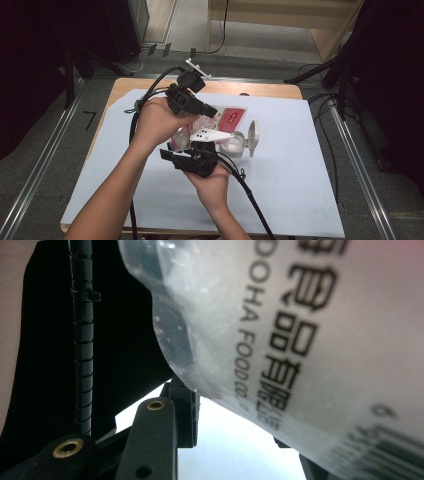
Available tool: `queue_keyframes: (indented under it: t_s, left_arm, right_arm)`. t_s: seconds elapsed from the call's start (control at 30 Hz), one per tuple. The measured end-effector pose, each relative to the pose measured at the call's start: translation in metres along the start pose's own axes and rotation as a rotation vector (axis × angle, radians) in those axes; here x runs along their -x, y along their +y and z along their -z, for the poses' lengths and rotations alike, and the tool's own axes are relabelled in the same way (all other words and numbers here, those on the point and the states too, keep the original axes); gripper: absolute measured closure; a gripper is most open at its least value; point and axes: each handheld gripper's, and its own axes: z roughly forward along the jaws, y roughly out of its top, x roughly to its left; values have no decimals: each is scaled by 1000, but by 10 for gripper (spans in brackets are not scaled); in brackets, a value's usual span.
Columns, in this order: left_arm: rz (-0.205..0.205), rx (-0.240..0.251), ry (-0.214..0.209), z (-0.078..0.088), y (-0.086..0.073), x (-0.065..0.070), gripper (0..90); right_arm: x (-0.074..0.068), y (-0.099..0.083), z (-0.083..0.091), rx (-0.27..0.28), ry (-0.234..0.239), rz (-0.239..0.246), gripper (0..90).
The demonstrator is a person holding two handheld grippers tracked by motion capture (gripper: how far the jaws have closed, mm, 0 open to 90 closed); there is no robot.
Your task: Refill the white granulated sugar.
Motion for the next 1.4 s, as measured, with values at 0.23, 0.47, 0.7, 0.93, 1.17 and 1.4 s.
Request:
queue_keyframes:
  t_s: [0.23,0.47,0.7,0.93,1.17,1.4]
  left_arm:
    - [3,-6,-2,-1,-3,0,890]
    - [0,5,-34,2,-14,-3,886]
    - [0,17,-59,6,-26,-9,887]
    - [27,60,-106,7,-42,-17,892]
    - [22,39,-104,9,-48,-21,895]
    - [20,19,-107,11,-53,-23,895]
  right_arm:
    - [-2,-3,-1,-8,4,5,633]
    - [-3,-9,-5,-12,5,9,620]
    - [-4,-16,-9,-27,-4,25,609]
    - [-4,-23,-15,-51,-18,40,602]
    - [-3,-30,-20,-59,-21,57,593]
    - [-3,-34,-21,-85,-21,71,592]
